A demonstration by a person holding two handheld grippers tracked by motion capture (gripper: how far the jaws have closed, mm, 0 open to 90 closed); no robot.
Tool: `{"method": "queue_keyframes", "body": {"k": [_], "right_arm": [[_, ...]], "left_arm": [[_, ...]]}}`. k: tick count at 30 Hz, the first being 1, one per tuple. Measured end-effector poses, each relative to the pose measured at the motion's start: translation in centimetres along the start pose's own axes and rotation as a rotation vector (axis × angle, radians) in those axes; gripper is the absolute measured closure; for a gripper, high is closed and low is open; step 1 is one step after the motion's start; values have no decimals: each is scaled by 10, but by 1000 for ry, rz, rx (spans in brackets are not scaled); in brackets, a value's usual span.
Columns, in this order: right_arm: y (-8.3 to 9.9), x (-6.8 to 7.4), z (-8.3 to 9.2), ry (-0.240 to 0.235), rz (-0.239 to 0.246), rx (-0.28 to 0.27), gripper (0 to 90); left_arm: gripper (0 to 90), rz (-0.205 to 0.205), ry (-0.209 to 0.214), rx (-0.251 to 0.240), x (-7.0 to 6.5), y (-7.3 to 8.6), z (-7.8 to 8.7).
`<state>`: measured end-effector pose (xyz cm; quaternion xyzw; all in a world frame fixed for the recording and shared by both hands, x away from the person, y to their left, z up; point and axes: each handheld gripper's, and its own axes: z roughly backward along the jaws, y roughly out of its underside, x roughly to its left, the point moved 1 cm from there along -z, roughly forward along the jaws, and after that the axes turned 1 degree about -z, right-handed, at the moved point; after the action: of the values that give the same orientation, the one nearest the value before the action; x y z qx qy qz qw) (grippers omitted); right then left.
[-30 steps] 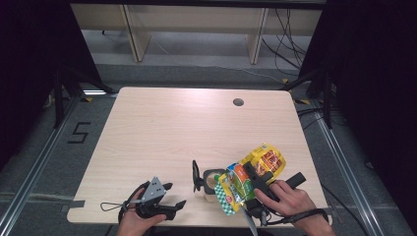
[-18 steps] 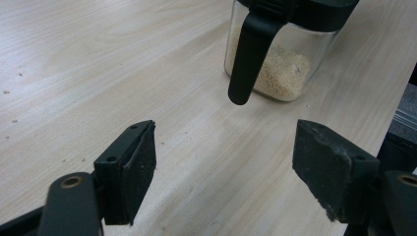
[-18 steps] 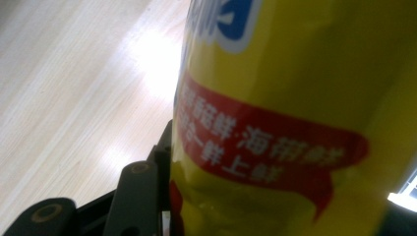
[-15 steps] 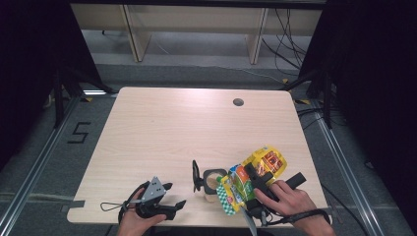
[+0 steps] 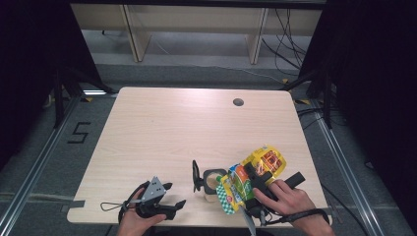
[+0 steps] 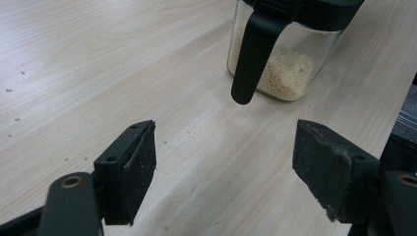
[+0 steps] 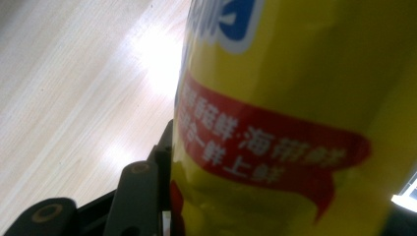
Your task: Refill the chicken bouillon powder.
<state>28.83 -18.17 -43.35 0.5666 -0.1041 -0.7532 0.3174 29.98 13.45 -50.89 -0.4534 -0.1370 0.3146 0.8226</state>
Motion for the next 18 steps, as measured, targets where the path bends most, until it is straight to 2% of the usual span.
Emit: {"method": "queue_keyframes", "body": {"k": [2, 3, 4, 5, 6, 7, 8, 9, 10, 12, 14, 15, 16, 17, 18], "right_arm": [[0, 1, 0, -1, -8, -7, 543], [0, 1, 0, 1, -11, -8, 543], [0, 1, 0, 2, -8, -8, 545], [0, 1, 0, 1, -10, -8, 545], [0, 3, 2, -2, -32, -5, 546], [-1, 3, 2, 2, -36, -6, 546], [-1, 1, 1, -2, -8, -16, 546], [-1, 2, 1, 5, -7, -15, 547], [-2, 4, 1, 0, -30, -9, 548], [-2, 4, 0, 1, -28, -15, 550], [-1, 4, 0, -3, -27, -14, 551], [-1, 3, 0, -2, -6, -20, 551], [0, 3, 0, -3, -5, -18, 551], [0, 4, 1, -2, -26, -11, 551], [1, 4, 1, -5, -27, -10, 551]], "left_arm": [[243, -1, -1, 0, 0, 0, 0], [243, -20, -4, 13, 2, 0, 1], [243, 6, 0, -12, -1, -1, 0], [242, 4, -1, -10, 0, -1, 0], [243, 0, 3, -8, 1, -1, 0], [243, 23, 4, -8, -1, 0, -1], [243, 26, 3, -6, -1, 0, -1], [243, 14, 0, 0, 0, -1, -1], [243, 9, 1, -2, 0, -1, -1], [243, -19, -2, 11, 2, -1, 0], [243, 10, 4, -8, 0, -1, -1], [243, 26, 2, -8, -1, 0, -1], [243, -3, 1, 12, 1, -1, 0], [243, 0, 2, 0, 0, -1, -1], [243, 16, -2, 3, -1, -1, -1]]}}
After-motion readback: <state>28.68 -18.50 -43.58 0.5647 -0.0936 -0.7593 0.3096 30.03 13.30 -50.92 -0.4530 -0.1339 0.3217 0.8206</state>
